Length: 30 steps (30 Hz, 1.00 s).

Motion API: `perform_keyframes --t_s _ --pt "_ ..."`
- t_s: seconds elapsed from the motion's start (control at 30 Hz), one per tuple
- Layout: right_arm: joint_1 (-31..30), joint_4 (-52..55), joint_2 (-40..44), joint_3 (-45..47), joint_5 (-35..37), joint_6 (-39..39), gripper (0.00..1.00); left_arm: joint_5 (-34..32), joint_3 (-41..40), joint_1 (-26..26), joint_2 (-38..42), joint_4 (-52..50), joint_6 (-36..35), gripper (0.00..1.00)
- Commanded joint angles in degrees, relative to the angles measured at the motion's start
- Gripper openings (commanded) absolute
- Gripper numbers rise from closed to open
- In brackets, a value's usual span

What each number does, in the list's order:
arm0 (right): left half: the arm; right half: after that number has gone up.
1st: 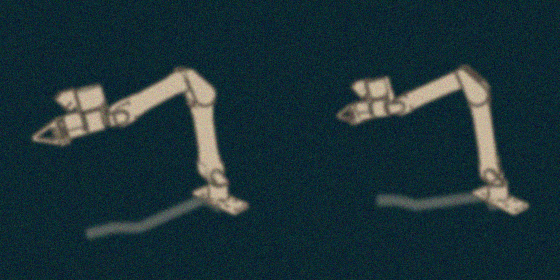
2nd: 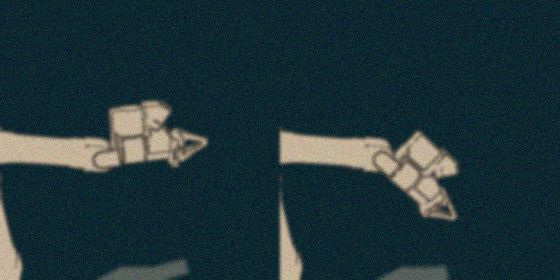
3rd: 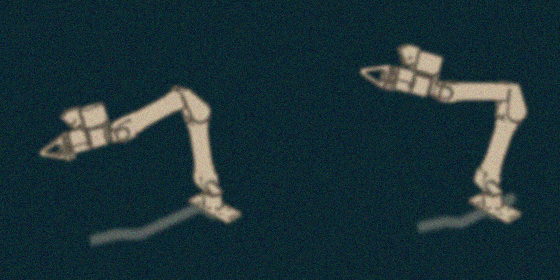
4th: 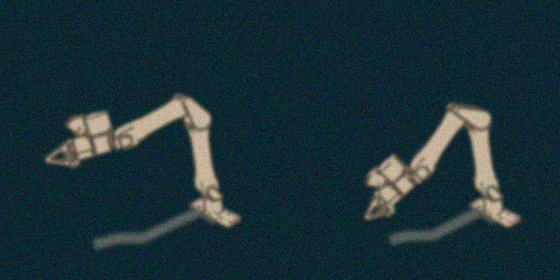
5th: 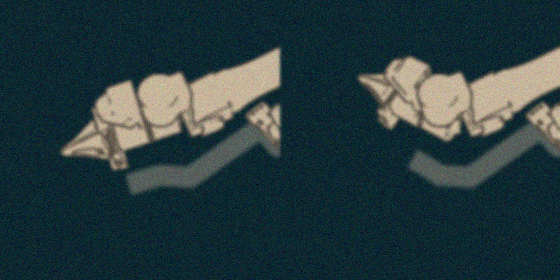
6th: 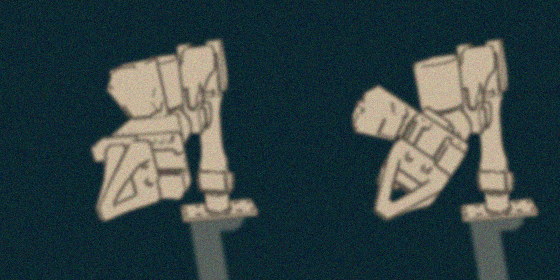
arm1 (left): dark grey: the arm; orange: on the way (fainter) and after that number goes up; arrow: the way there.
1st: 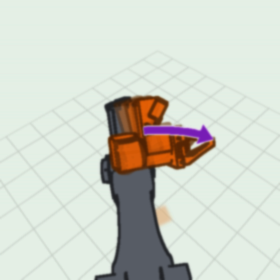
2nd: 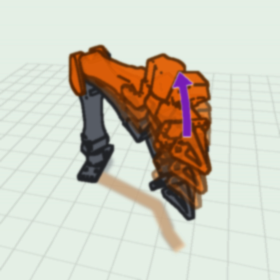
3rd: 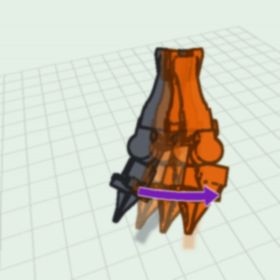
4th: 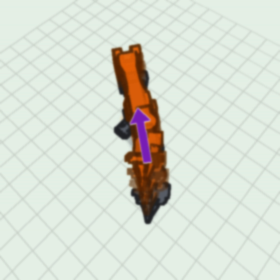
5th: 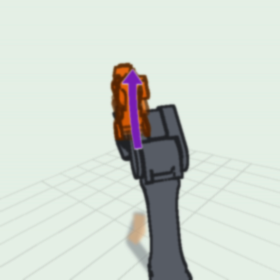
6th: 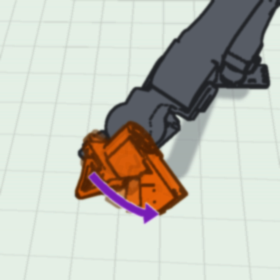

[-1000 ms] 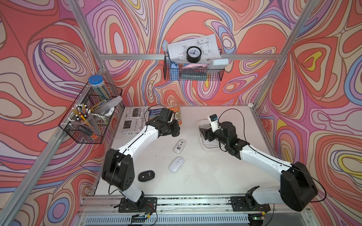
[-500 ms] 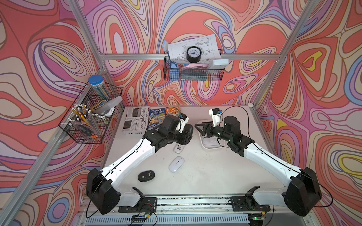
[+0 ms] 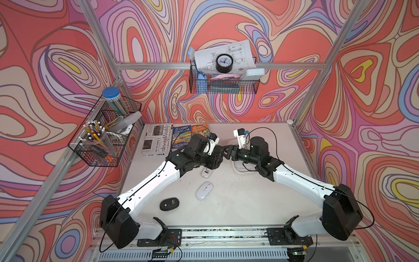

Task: Put the mouse in the storage box
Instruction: Pick up the mouse from the center of the board.

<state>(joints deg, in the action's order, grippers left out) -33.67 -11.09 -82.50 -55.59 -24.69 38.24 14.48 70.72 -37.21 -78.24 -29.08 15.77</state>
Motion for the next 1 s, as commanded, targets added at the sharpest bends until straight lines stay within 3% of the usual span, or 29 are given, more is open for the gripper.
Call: perform_keyframes --t_s 0.0,0.23,0.43,0.67,0.8,0.97 --pt "-0.97 -1.3 -1.49 -1.86 -0.27 2.02 0.57 1.08 -0.54 -0.32 0.01 0.83 -1.29 0.38" --pt "-2.44 -2.22 -3.72 -2.77 -2.36 3.6 0.45 0.2 -0.58 -0.3 -0.68 0.73 -1.1 0.38" --pt "-2.52 -2.03 -3.74 -2.48 -1.36 2.21 0.26 0.37 -0.58 -0.38 -1.21 1.09 -0.83 0.43" --pt "-2.08 1.99 -3.65 -4.34 5.16 -5.9 0.16 -1.23 -0.82 -0.36 -0.72 0.27 0.08 0.79" --pt "1.03 4.79 -3.95 -5.33 10.85 -13.28 0.13 -4.47 -2.33 -0.32 1.44 0.12 1.48 0.87" --pt "8.7 3.11 -4.76 -3.92 14.73 -17.98 0.11 -9.28 -4.4 -0.23 3.76 -1.67 3.36 0.88"
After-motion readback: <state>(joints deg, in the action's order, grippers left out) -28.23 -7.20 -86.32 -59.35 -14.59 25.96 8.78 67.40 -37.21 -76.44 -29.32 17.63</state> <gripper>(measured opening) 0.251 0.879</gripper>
